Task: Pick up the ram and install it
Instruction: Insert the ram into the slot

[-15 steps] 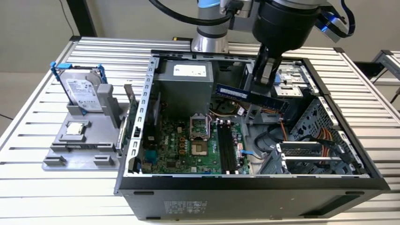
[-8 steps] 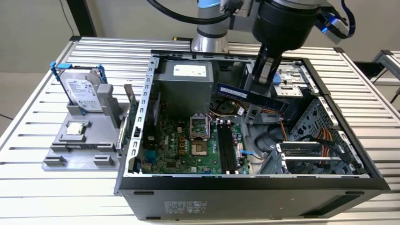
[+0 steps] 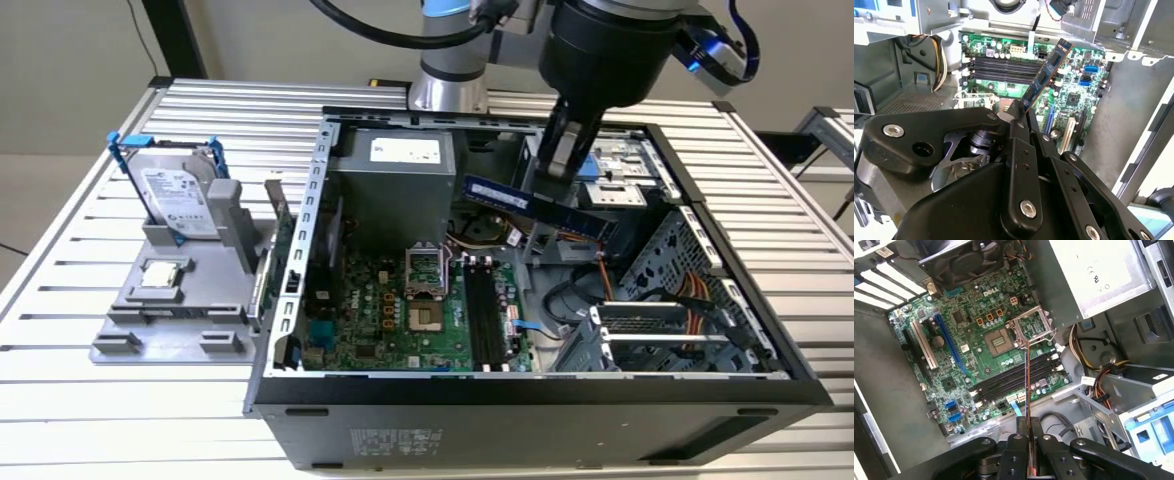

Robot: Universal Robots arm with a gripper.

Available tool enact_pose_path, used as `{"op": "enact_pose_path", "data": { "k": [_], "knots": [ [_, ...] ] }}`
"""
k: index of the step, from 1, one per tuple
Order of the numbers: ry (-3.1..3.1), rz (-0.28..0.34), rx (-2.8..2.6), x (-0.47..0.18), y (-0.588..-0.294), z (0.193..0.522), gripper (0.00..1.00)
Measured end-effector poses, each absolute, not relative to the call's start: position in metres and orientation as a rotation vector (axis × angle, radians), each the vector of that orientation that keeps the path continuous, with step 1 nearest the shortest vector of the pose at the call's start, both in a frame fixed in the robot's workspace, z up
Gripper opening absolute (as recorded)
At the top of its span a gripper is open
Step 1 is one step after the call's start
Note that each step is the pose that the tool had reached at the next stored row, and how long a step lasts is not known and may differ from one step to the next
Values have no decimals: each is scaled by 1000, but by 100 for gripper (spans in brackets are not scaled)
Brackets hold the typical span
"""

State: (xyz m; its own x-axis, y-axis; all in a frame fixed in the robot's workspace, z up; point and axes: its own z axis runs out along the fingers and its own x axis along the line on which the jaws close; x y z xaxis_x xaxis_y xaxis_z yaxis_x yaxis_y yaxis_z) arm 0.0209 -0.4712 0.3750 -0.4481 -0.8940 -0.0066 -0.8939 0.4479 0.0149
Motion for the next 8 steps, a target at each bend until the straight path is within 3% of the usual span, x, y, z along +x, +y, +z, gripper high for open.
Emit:
{"op": "enact_pose_path", "data": {
  "k": [8],
  "knots": [
    [-2714,-26,1579,21,-471,375,0]
  ]
}}
